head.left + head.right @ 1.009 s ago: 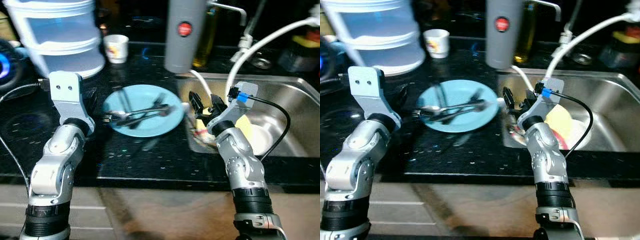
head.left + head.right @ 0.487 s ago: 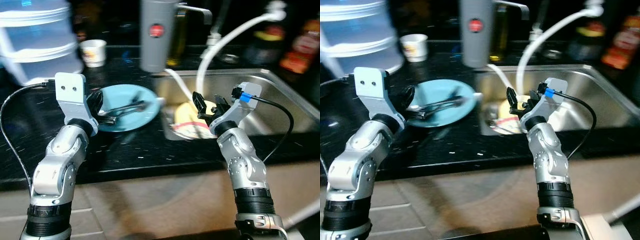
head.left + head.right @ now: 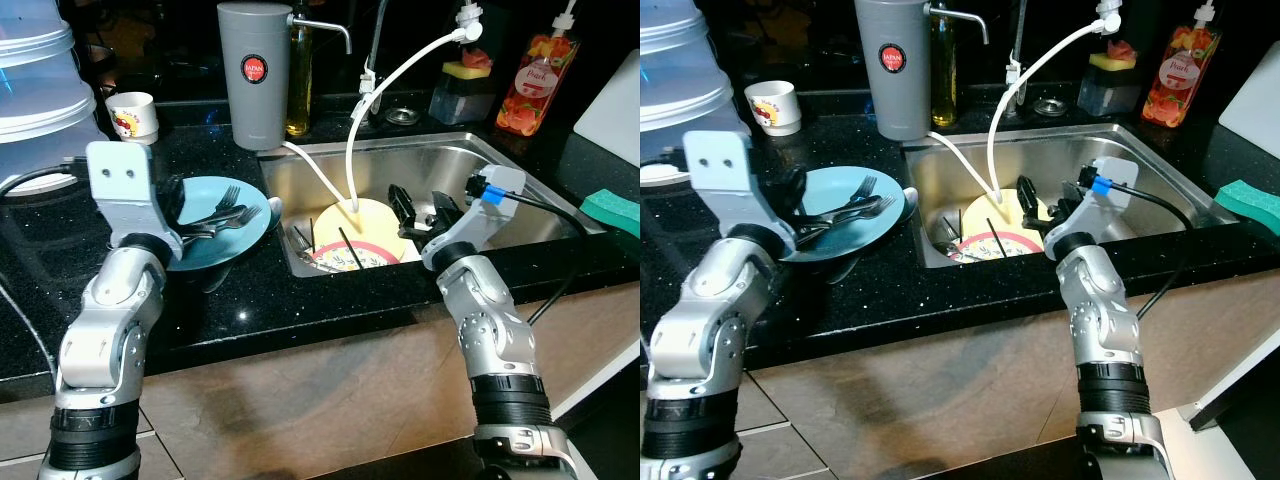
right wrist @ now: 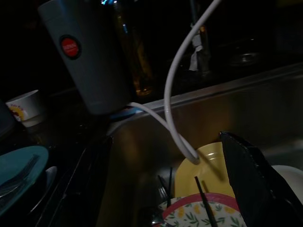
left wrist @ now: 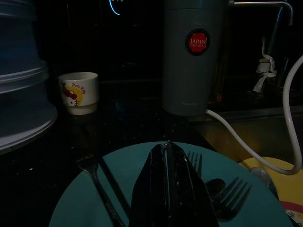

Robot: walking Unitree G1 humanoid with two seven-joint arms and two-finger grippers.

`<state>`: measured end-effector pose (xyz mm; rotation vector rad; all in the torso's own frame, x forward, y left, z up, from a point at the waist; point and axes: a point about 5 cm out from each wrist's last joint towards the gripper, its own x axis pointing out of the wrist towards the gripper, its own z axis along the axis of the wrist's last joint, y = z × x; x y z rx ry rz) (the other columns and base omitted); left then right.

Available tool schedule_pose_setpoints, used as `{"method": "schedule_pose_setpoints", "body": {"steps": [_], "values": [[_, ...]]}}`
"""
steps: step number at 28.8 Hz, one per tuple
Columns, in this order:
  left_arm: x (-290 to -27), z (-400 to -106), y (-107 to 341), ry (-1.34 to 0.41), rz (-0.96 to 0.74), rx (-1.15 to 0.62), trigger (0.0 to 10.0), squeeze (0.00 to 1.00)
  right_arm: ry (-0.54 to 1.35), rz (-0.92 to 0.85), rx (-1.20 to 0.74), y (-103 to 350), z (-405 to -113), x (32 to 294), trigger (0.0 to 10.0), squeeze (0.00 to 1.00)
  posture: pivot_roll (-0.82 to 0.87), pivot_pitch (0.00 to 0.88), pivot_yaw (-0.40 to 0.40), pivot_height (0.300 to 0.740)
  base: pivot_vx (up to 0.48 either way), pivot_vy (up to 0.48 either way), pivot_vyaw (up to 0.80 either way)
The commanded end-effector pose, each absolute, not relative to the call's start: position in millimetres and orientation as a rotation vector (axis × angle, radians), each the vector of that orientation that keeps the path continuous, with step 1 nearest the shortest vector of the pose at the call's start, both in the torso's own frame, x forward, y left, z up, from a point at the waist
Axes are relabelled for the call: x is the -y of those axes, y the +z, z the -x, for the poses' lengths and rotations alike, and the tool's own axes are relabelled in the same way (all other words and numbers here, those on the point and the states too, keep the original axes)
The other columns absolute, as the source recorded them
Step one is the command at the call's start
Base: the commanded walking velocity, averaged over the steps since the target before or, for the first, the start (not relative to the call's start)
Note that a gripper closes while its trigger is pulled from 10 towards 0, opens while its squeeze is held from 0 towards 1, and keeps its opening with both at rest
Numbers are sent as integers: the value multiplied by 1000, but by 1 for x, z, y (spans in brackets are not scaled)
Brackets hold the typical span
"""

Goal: Kitchen organization

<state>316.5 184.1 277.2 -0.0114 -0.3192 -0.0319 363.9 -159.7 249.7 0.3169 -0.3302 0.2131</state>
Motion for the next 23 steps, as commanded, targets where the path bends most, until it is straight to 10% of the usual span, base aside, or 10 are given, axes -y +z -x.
{"method": "schedule_pose_setpoints", "body": {"steps": [1,23], "values": [[-190,-318,276,0,-29,299,10000,0,222,-313,307,248,-366,158,10000,0,72,105,-12,740,0,0,0],[-200,-335,256,50,-105,87,10000,0,194,-280,229,237,-372,158,10000,0,75,77,-30,740,0,0,0]]}}
